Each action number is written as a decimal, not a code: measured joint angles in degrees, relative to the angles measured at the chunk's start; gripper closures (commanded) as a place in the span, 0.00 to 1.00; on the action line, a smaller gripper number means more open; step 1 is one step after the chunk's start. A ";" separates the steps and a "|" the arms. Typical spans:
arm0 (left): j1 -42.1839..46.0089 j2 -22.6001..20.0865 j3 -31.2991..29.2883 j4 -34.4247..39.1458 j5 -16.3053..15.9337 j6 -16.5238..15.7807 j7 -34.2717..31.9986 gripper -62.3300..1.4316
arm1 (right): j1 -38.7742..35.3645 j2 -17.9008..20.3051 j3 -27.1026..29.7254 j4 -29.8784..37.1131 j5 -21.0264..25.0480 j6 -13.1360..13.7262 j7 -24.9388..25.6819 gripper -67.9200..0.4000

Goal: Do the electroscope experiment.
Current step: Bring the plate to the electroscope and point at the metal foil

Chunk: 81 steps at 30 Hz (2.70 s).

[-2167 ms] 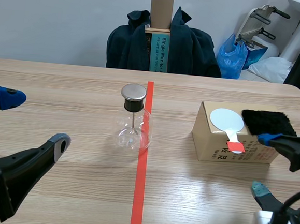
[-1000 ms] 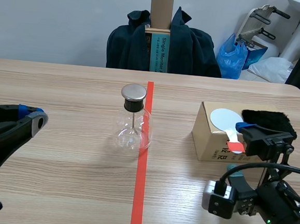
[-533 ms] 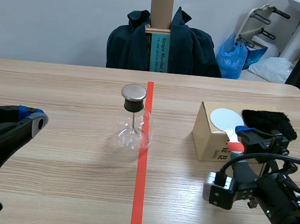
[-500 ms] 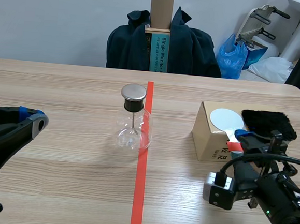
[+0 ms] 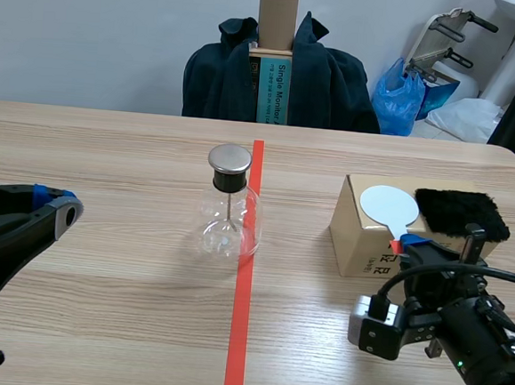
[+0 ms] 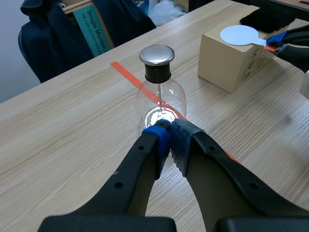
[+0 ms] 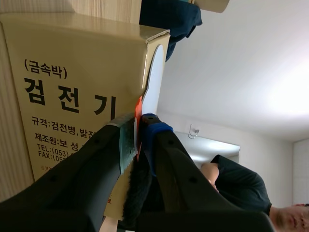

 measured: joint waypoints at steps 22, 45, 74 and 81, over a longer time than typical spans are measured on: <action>-1.66 -0.55 0.00 -4.66 0.00 -0.04 -0.02 0.93 | 2.97 7.82 19.32 12.15 -3.32 -10.80 0.39 0.98; -34.03 -11.17 30.67 -41.75 -3.17 -3.65 -14.03 0.93 | 16.83 7.78 39.34 38.34 12.96 -11.02 1.31 0.98; -55.71 6.40 40.72 -66.16 1.40 -2.97 -16.13 0.93 | 14.21 6.97 40.41 40.74 19.96 -7.50 6.25 0.98; -55.71 6.51 40.72 -65.99 1.57 -2.93 -15.91 0.93 | 12.07 -0.20 29.42 39.85 19.76 5.09 12.59 0.98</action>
